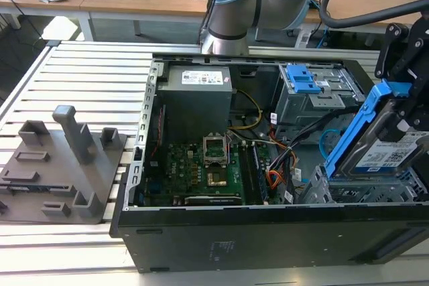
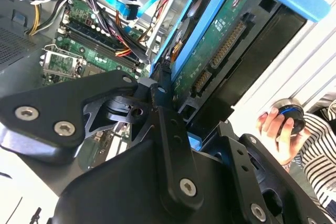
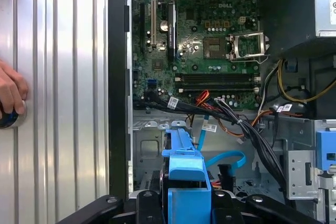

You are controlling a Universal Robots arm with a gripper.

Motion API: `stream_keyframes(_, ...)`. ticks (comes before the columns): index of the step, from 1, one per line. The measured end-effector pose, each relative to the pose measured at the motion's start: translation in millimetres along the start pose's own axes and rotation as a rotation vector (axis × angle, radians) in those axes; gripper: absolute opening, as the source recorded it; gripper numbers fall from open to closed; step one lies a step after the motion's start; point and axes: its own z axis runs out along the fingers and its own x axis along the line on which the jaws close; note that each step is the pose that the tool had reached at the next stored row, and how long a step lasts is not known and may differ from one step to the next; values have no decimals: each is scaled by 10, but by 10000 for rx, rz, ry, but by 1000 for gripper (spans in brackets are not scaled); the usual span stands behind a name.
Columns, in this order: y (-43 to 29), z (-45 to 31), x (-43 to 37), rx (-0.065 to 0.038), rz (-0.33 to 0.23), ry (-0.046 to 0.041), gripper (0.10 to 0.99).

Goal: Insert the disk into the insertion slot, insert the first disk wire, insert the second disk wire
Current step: 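Insert the disk into the insertion slot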

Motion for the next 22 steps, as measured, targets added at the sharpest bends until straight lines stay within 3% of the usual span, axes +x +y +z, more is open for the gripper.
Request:
stream_keyframes(6, -4, 44, -22, 0, -2, 0, 361)
stream_keyframes(22, -14, 259, -43, -1, -2, 0, 361)
